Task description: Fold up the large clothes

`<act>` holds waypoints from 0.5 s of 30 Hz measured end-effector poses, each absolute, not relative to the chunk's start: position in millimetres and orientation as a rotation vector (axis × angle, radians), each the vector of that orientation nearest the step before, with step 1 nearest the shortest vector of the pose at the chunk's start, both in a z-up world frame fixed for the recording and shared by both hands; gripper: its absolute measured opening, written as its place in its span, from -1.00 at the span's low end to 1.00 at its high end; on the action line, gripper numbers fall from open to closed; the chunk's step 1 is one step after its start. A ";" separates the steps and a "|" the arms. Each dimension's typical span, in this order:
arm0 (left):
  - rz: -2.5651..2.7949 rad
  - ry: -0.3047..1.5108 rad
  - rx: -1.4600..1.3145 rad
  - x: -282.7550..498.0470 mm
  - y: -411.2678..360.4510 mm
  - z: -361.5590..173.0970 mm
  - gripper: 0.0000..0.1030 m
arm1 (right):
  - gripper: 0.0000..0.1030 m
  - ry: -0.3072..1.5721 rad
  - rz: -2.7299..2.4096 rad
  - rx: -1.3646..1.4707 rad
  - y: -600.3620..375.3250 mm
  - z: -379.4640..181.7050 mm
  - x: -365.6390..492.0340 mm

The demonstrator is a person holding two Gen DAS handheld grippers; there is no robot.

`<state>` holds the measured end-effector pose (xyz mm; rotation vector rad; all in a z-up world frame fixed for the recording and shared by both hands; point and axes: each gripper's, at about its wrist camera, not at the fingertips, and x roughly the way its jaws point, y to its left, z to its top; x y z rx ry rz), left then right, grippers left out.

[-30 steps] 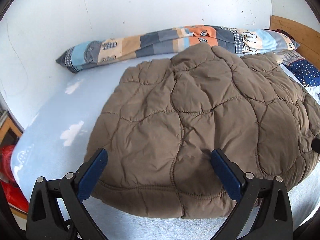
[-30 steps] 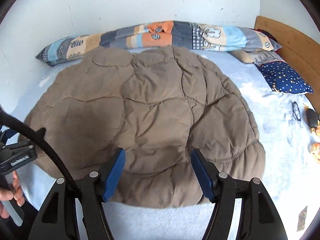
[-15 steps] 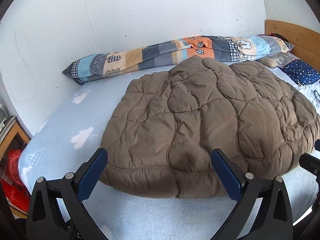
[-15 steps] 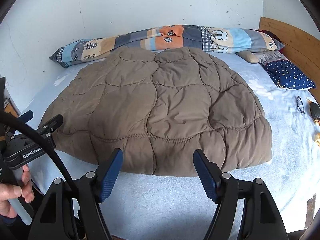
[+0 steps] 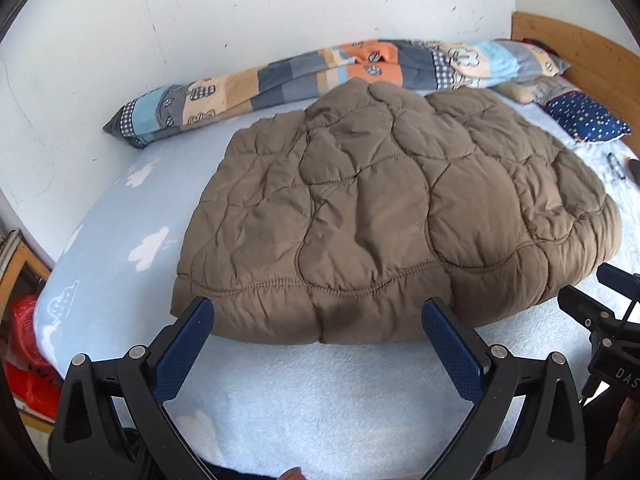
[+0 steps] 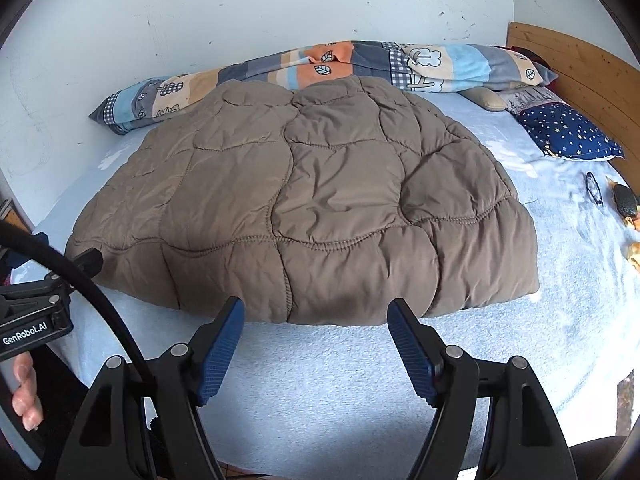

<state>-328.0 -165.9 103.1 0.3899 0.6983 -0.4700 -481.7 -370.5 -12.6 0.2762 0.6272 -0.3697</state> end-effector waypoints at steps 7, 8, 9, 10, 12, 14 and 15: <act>-0.447 0.660 0.409 -331.6 -167.1 100.5 1.00 | 0.52 0.634 -0.366 0.258 -367.4 -15.8 -474.3; -0.438 0.653 0.413 -332.0 -167.3 100.4 1.00 | 0.52 0.636 -0.363 0.254 -366.3 -16.2 -473.0; -0.437 0.651 0.414 -332.1 -167.4 100.5 1.00 | 0.52 0.637 -0.361 0.251 -365.4 -16.3 -471.9; -0.441 0.651 0.414 -331.3 -167.1 100.7 1.00 | 0.52 0.639 -0.359 0.249 -364.9 -16.6 -471.0; -0.436 0.651 0.412 -330.0 -166.7 100.3 1.00 | 0.52 0.642 -0.360 0.242 -364.3 -17.3 -469.4; -0.429 0.649 0.413 -329.0 -166.2 100.1 1.00 | 0.52 0.646 -0.359 0.244 -365.2 -18.4 -468.5; -0.430 0.649 0.411 -328.3 -165.9 100.1 1.00 | 0.52 0.648 -0.359 0.245 -365.7 -18.9 -468.3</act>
